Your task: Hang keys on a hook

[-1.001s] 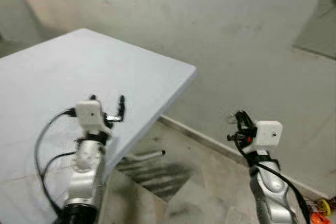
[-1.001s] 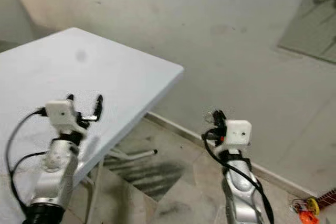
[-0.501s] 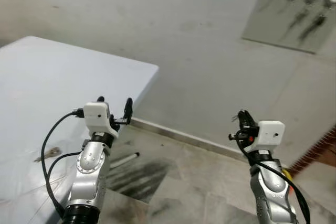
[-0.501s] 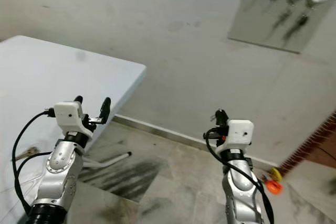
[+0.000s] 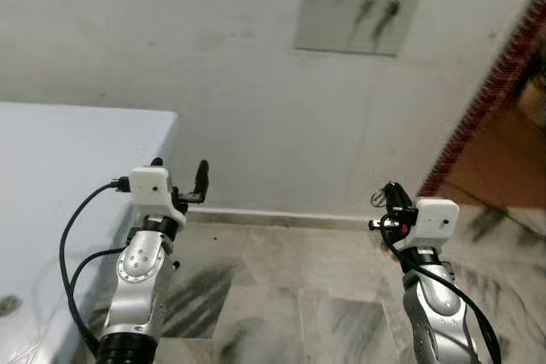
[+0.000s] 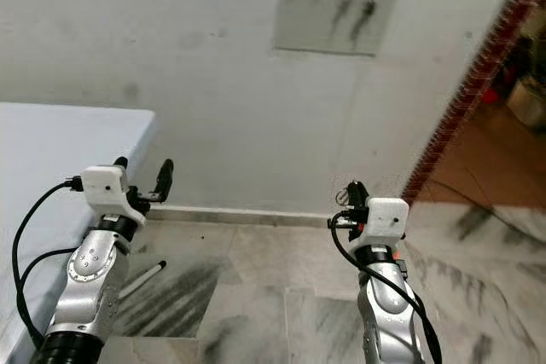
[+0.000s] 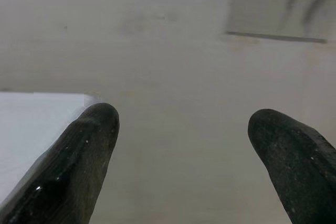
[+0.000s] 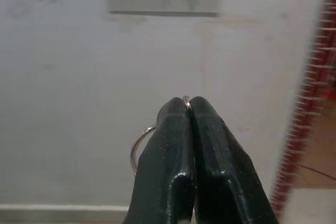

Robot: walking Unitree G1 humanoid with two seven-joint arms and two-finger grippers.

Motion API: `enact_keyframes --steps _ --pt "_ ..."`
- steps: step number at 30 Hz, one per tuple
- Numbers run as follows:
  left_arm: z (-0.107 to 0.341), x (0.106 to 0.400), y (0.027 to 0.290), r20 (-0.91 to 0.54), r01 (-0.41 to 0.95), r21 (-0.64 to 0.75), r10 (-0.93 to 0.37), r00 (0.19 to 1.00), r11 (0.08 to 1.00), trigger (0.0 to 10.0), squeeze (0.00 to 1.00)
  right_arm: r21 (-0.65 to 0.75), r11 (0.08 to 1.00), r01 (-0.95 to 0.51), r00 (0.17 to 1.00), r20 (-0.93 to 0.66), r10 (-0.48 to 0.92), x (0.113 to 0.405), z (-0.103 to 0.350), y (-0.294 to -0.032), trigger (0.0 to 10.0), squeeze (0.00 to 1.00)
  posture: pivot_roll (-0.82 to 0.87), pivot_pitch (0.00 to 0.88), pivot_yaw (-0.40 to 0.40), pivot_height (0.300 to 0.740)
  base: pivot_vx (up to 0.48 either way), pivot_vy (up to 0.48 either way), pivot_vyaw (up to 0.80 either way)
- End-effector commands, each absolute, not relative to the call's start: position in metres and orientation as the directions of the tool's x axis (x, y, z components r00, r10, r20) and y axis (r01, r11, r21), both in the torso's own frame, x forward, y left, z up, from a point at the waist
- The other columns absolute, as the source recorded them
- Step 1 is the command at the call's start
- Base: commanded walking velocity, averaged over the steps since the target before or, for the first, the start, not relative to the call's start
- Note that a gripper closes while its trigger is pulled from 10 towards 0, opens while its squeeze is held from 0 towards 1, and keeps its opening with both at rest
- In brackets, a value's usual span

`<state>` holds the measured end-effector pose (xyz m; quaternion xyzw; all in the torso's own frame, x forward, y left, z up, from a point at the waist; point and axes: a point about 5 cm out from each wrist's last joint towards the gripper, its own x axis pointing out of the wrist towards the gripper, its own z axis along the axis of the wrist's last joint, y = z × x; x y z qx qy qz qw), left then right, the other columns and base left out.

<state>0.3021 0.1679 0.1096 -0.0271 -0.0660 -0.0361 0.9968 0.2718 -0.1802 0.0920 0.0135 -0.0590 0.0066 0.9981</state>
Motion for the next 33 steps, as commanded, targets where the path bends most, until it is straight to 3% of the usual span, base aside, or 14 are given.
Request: enact_keyframes --steps 1,26,33 --pt "0.1099 0.3020 0.1615 0.129 0.095 -0.044 -0.089 0.988 0.994 10.0 0.00 0.023 1.000 0.007 0.991 0.135 -0.010 0.2728 0.0966 -0.1844 10.0 0.00 0.00 0.000 -0.006 0.740 0.000 0.000 -0.74" --pt "0.1059 0.3052 0.1631 0.069 0.084 -0.079 -0.078 0.995 0.993 10.0 0.00 0.015 0.999 0.040 0.994 0.100 -0.041 0.2726 0.0928 -0.1853 10.0 0.00 0.00 0.000 0.005 0.740 0.000 0.000 -0.03" --pt "0.1058 0.3043 0.1611 0.059 0.118 -0.065 -0.114 0.992 0.991 10.0 0.00 0.011 0.999 0.044 0.994 0.101 -0.045 0.2703 0.0922 -0.1853 10.0 0.00 -0.01 0.000 0.008 0.740 0.329 0.000 0.00"
